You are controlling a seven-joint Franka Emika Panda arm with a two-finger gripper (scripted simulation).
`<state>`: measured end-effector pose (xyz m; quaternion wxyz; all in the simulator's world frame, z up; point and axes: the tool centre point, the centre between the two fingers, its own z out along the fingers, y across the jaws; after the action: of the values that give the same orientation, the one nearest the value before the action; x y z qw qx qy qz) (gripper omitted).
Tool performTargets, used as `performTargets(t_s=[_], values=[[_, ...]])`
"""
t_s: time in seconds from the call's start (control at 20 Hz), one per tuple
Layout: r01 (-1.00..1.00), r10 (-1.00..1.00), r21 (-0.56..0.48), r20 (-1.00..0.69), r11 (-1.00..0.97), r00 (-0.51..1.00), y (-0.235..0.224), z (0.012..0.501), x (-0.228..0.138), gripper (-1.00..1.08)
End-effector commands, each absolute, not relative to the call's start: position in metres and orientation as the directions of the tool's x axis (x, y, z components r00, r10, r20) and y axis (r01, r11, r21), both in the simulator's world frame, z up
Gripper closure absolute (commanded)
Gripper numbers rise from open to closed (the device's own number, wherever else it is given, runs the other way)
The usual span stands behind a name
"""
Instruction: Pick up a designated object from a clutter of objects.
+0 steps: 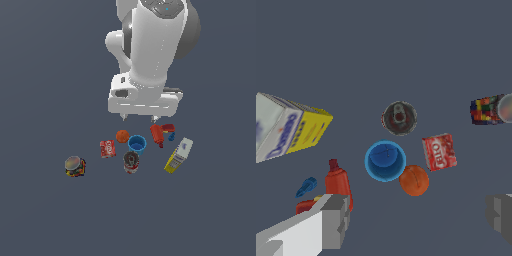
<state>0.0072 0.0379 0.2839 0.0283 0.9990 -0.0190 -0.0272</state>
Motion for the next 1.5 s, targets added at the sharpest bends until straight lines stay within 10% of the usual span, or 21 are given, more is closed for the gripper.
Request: performTargets(t_s=[0.0, 1.45], values=[[-0.074, -0.077, 0.058, -0.046, -0.996, 0.996, 0.050, 0.278, 0.013, -0.92], [-0.497, -0.497, 0.007, 0.001, -0.868, 0.868, 0.202, 0.208, 0.049, -0.92]])
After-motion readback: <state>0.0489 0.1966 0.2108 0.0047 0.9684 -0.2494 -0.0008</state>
